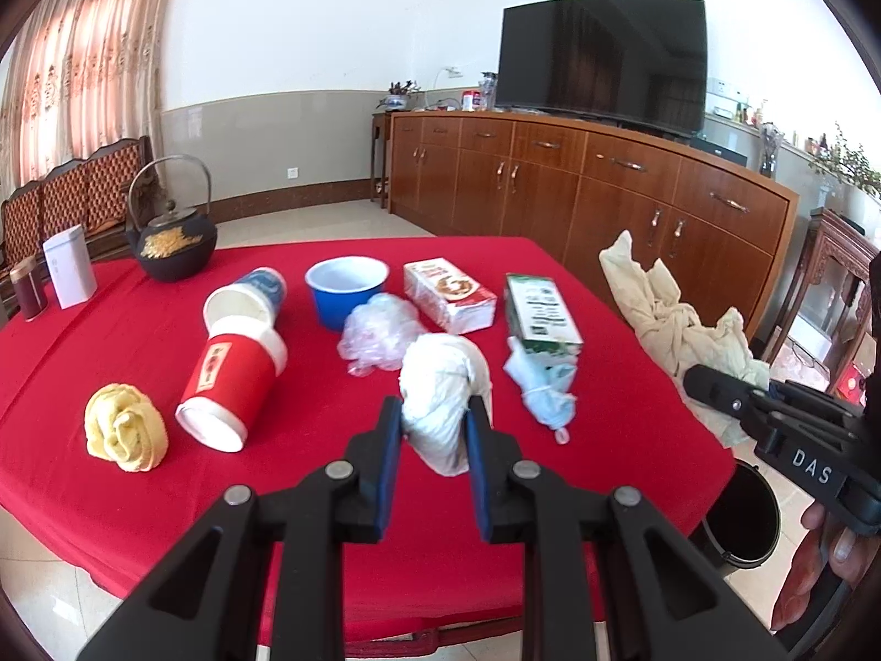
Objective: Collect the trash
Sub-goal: 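Grasp the beige stockings with the right gripper while the left grasps the white tissue, then carry stockings and tissue over the black bin and open both grippers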
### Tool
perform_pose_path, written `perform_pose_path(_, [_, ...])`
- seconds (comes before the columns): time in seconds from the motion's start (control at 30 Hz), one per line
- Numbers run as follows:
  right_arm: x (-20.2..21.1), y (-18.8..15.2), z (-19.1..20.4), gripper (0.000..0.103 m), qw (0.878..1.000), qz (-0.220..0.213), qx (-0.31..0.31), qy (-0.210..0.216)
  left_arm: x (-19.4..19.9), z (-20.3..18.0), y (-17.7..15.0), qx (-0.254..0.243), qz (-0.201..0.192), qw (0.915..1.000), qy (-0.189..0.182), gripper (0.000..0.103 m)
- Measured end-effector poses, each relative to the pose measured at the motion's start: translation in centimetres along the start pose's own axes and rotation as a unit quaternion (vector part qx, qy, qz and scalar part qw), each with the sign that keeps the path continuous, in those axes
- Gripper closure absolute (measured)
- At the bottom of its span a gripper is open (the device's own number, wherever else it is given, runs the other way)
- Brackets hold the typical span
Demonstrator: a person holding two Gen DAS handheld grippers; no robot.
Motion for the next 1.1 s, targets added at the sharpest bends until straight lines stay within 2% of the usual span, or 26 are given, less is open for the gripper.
perform_pose_path(0.53, [7.3,-3.0,-9.7,0.087,0.995,-0.012,-0.047,-0.085,0.5,-10.9,-0.7,-0.066,-0.001,0.9952,-0.073,0.079])
perform_pose_path(1.1, [12.4,-8.6,-20.2,0.087,0.982,0.007,-0.100,-0.161,-1.8,-21.7,-4.5,-0.124,0.038,0.9812,-0.143,0.079])
Point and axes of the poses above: each gripper's, at about its wrist camera, not at the fingertips, and x roughly against the way its jaws point, z to its left, y to its top, the point moved 8 cm from there along -x, roughly the way its jaws point, and after that the axes turned 9 degrees about x, right-handed, at the moved point
